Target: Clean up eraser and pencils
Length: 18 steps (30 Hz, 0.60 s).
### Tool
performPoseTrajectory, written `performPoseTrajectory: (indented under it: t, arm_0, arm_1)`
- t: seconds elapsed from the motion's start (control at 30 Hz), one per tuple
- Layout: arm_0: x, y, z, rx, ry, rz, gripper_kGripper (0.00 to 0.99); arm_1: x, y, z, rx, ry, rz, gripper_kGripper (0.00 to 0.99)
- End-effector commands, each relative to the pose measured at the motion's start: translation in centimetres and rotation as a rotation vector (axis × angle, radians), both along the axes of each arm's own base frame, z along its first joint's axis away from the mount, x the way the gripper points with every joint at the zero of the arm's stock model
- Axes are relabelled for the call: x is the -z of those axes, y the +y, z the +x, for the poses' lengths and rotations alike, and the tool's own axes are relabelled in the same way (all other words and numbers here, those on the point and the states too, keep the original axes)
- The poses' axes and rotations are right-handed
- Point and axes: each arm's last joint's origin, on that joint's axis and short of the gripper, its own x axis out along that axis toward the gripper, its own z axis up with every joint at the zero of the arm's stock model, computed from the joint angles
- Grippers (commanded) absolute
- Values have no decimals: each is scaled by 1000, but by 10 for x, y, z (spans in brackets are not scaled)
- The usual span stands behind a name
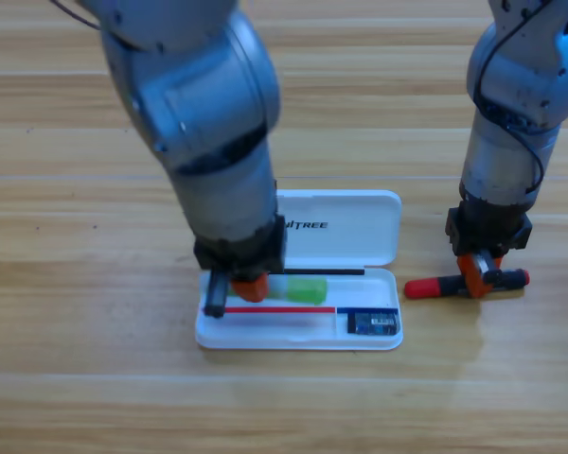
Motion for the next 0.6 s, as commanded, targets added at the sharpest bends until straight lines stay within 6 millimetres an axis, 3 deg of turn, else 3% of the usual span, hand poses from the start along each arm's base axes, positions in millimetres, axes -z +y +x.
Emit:
performPoseTrajectory:
  t: [0.03,0.6]
  arm_0:
    - [39,-12,-2,9,38,47,0]
    - [49,-6,-4,-6,60,41,0]
  arm_1:
    - [26,-5,7,11,66,-11,0]
    - [6,-12,-1,15,49,-8,0]
